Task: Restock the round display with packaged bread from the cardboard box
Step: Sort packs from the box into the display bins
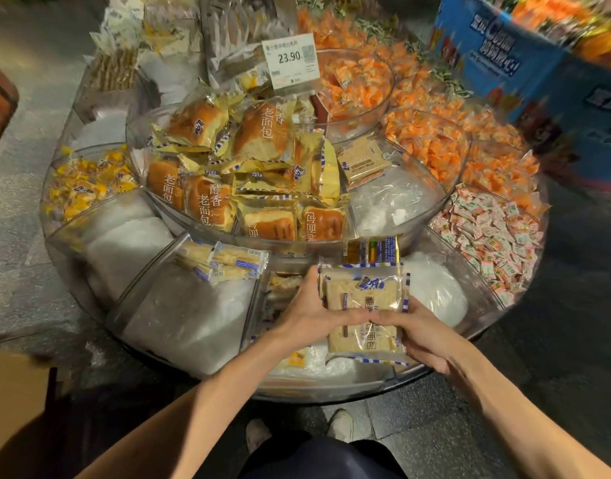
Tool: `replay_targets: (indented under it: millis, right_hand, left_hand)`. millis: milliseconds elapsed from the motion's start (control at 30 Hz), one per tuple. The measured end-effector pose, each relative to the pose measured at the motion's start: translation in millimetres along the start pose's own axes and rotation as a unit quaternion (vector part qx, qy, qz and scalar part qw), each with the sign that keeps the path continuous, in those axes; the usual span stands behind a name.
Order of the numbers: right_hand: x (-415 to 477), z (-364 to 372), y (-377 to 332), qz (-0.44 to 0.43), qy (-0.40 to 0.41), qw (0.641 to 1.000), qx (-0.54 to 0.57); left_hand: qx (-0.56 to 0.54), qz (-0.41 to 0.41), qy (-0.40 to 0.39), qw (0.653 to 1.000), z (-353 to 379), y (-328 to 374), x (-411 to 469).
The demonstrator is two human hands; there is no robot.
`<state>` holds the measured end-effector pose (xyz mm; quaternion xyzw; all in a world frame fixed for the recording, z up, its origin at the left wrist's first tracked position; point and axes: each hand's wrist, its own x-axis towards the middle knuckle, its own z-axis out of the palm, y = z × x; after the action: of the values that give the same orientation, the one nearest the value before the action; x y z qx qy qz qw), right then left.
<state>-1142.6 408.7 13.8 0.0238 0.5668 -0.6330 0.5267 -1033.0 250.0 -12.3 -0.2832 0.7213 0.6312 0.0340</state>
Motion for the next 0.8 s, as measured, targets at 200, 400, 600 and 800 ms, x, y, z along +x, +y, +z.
replay_targets:
  millis: [200, 400, 600, 800]
  right_hand:
    - [8, -5, 4, -0.042, -0.028, 0.998, 0.029]
    - [16, -10, -2, -0.069, -0.058, 0.995, 0.049]
    - [16, -15, -16, -0.087, -0.009, 0.994, 0.065]
    - [31, -49, -47, -0.083, -0.028, 0.992, 0.087]
  left_hand:
    - [-0.022, -0.015, -0.002, 1.0, -11, 11, 9]
    - [-0.192, 0.029, -0.009, 0.981, -25, 24, 17]
    - [-0.271, 0.028, -0.011, 0.962, -22, 37, 33]
    - [-0.366, -0.007, 0.033, 0.93, -8, 65, 62]
